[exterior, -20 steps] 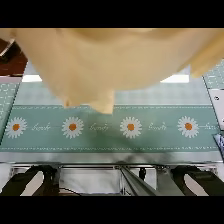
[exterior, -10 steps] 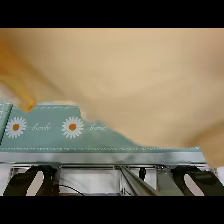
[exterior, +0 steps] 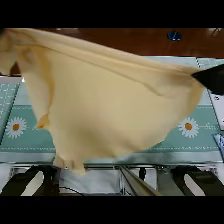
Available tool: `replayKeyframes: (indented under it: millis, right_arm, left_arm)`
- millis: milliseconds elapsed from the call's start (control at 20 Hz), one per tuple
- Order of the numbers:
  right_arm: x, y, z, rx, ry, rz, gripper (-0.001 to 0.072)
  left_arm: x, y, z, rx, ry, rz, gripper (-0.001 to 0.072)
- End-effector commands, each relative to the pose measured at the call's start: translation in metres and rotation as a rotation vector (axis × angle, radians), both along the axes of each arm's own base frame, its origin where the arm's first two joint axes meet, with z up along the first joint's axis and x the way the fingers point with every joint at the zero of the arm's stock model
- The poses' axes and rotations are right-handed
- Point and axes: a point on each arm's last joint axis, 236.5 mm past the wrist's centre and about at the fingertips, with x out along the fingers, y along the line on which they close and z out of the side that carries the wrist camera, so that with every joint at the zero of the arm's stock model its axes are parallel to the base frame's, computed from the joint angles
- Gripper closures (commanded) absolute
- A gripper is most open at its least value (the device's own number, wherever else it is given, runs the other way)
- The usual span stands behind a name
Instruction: Fold the shirts.
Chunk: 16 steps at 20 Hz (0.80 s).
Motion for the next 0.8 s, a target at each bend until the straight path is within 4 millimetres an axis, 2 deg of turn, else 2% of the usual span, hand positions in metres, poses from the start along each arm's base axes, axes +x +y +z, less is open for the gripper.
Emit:
replayKeyframes:
  millis: [0,150,250,350,450,500,550,600,650,750]
  right_arm:
    - [0.067,-0.005,-0.084,0.012,0.125,-0.061,0.0692]
    - [0.135,-0.009,-0.137,0.057,0.211,-0.109,0.0692]
    - [0.171,-0.019,-0.166,0.118,0.286,-0.144,0.0692]
    - [0.206,-0.033,-0.184,0.213,0.334,-0.191,0.0691]
    - [0.231,-0.041,-0.189,0.350,0.361,-0.223,0.0689]
    - [0.240,-0.041,-0.189,0.429,0.372,-0.236,0.0686]
    - [0.246,-0.043,-0.189,0.493,0.375,-0.252,0.0589]
    - [0.251,-0.048,-0.190,0.528,0.376,-0.275,0.0407]
    - [0.253,-0.058,-0.190,0.536,0.374,-0.302,0.0320]
    - [0.248,-0.083,-0.184,0.543,0.370,-0.328,0.0319]
  left_arm:
    - [0.073,-0.009,-0.086,-0.088,0.171,0.003,0.0691]
    - [0.128,-0.029,-0.144,-0.109,0.237,0.010,0.0691]
    - [0.152,-0.036,-0.179,-0.131,0.280,0.036,0.0691]
    - [0.163,-0.045,-0.213,-0.155,0.355,0.051,0.0691]
    - [0.165,-0.056,-0.242,-0.169,0.431,0.048,0.0690]
    - [0.163,-0.062,-0.254,-0.184,0.475,0.048,0.0664]
    - [0.160,-0.068,-0.264,-0.194,0.514,0.047,0.0520]
    - [0.155,-0.071,-0.271,-0.189,0.545,0.033,0.0202]
    - [0.150,-0.068,-0.278,-0.173,0.575,0.024,0.0198]
    - [0.133,-0.044,-0.286,-0.122,0.655,0.019,0.0199]
